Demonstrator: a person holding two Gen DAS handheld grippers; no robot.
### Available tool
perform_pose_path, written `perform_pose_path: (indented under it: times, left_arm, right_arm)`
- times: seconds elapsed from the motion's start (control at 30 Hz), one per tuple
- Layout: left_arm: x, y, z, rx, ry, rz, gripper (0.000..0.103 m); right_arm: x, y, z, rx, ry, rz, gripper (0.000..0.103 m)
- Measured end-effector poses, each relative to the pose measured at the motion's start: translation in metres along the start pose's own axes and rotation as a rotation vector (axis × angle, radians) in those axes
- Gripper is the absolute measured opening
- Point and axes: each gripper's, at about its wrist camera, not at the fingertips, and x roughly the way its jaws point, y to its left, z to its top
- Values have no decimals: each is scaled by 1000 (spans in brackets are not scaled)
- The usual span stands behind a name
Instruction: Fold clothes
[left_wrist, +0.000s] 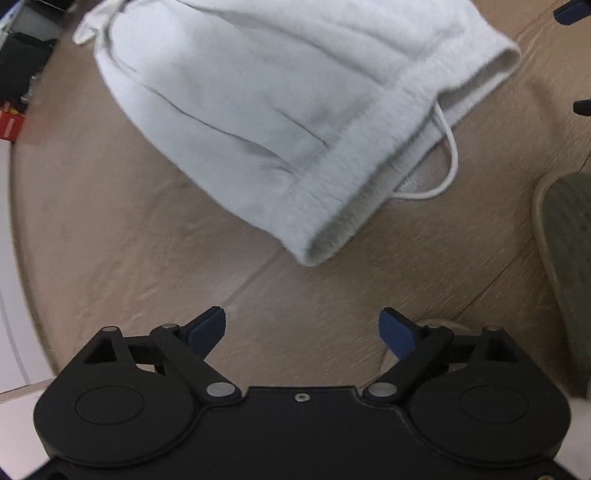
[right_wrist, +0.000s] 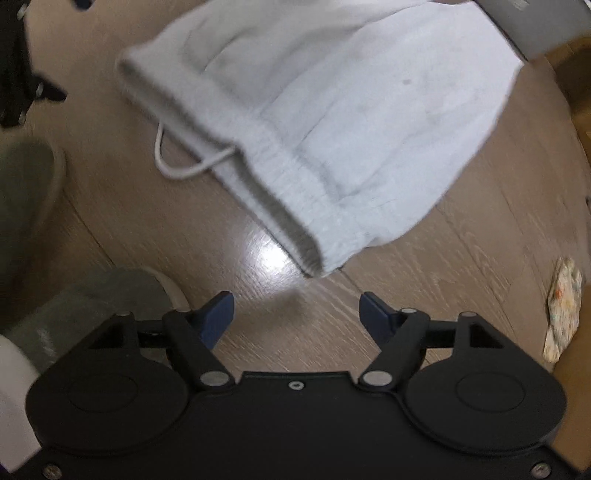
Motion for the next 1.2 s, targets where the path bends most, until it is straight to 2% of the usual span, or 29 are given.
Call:
perform_pose_path:
  times: [0.17,0.3,0.43,0.57,0.6,0.67,0.7,0.73,0.8,0.83,0.87,0.93,1.0,1.03,1.07,1.1,1.2]
  left_arm:
    - [-23,51,41,-11,-46,39,92]
    - [-28,90,71,-26,-103,63,96]
    - [-18,141,92,-25,-140,28,96]
    - [-5,206,95,63,-161,-7,96]
    - [-6,217,95,76,-166,-9,96]
    - [-12,258,96,133,-222,-39,98]
    - [-14,279,98,170,-254,-59,99]
    - [-15,299,100,209,-285,-77,99]
    - [-7,326,110,337,-304,-7,99]
    - [-1,342,126,367,-297,46,99]
    - [5,357,142,395,-289,97,99]
    - [11,371,166,364,-250,118,99]
    - [22,392,211,272,-147,107,99]
    - [27,405,241,200,-89,84,99]
    - [30,420,271,118,-66,62,99]
    - [30,429,285,87,-65,57,99]
    - [41,440,357,46,-121,57,99]
  right_arm:
    - [-23,-23,43,88,-24,-10,78]
    - [-36,-29,92,163,-33,-27,80]
    - [-41,-19,146,197,-26,-36,83]
    - [-44,-4,177,231,35,-99,83]
    - [-47,-1,185,269,70,-123,83]
    - [-54,0,199,412,181,-173,83]
    - [-59,-2,201,488,209,-190,83]
    - [-66,-5,204,621,253,-217,83]
    - [-73,-3,208,761,288,-234,83]
    - [-77,2,213,845,307,-241,83]
    - [-77,7,216,872,315,-238,83]
    - [-77,22,232,916,326,-215,83]
    - [-72,39,254,934,332,-185,83]
    - [-68,45,264,940,330,-171,83]
    - [-63,49,274,946,327,-154,83]
    - [-57,51,284,952,321,-134,83]
    - [-25,45,317,951,312,-104,83]
